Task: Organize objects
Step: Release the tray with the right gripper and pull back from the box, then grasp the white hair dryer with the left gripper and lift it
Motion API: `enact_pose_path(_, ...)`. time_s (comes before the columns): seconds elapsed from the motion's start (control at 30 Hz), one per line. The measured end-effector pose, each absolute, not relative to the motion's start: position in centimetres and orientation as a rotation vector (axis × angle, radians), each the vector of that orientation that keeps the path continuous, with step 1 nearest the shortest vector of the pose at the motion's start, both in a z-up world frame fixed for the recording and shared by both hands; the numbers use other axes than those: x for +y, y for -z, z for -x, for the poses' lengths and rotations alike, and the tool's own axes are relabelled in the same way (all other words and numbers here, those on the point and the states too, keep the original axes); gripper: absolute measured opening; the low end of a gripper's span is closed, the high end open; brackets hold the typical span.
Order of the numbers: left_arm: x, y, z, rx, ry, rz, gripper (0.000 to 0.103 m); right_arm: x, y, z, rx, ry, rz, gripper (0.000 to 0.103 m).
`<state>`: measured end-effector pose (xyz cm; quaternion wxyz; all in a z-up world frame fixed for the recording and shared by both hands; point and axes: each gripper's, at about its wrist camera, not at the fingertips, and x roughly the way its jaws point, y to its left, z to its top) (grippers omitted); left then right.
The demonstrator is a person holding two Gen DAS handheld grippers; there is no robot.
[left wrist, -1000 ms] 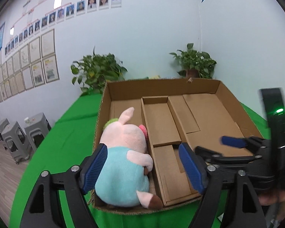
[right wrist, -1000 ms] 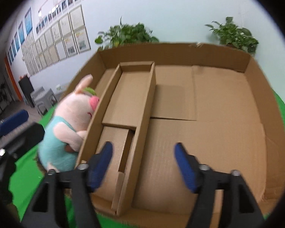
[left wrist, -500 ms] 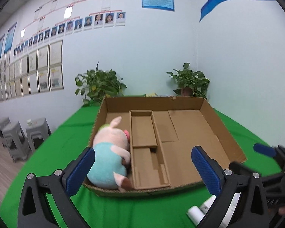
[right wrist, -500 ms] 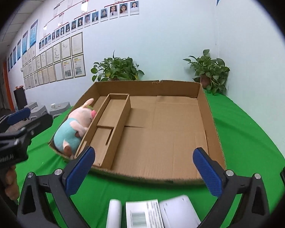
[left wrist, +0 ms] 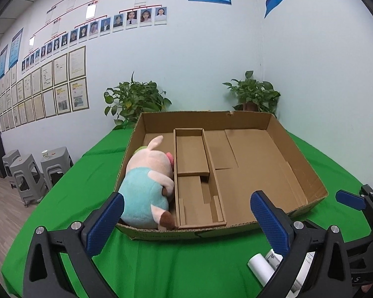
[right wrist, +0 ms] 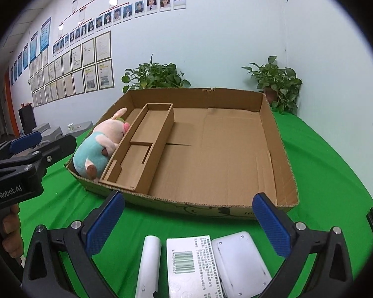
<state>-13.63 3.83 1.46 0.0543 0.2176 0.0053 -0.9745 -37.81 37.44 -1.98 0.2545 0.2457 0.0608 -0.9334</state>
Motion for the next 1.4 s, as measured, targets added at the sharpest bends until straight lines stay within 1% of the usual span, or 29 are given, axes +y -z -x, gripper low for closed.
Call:
enact_pose_path(0.13, 3.7, -0.5, 14.3, 0.063, 3.000, -0.787, 0.102, 37.7, 2.7, 37.2, 0.164, 2.515, -0.686, 0.103)
enact_pose_path(0.3, 4.1, 0.6, 14.6, 0.091, 3.015, -0.851, 0.102, 38.2, 3.7, 36.4, 0.194, 2.506, -0.716, 0.103)
enact_pose_path(0.67, 4.1, 1.3, 14.3, 0.101, 3.036, -0.857, 0.102, 39.3, 3.1, 35.2, 0.160, 2.517, -0.694, 0.103)
enact_pose_path(0.77, 3.9, 2.2, 14.5, 0.199, 3.070, -0.930, 0.102, 39.4, 3.3, 34.6, 0.163, 2.485, -0.690, 0.103)
enact_pose_path(0.9, 4.2, 3.6, 14.8, 0.275, 3.112, -1.039, 0.102, 39.7, 4.3, 33.4, 0.167, 2.403, -0.739, 0.103)
enact_pose_path(1.03, 4.7, 5.7, 15.6, 0.451, 3.156, -1.236, 0.102, 39.8, 5.8, 31.7, 0.176, 2.326, -0.812, 0.103)
enact_pose_path(1.23, 6.3, 8.9, 17.1, 0.654, 3.158, -1.480, 0.101, 39.6, 7.3, 29.6, 0.185, 2.265, -0.865, 0.102)
enact_pose_path(1.33, 7.1, 10.0, 17.6, 0.739, 3.160, -1.572, 0.098, 39.0, 8.1, 29.0, 0.224, 2.240, -0.881, 0.097)
enact_pose_path(1.37, 7.4, 10.2, 17.8, 0.758, 3.162, -1.596, 0.097, 38.7, 8.4, 28.9, 0.241, 2.231, -0.892, 0.094)
enact_pose_path(1.4, 7.6, 10.5, 17.8, 0.773, 3.161, -1.620, 0.094, 38.5, 8.7, 28.8, 0.255, 2.228, -0.900, 0.091)
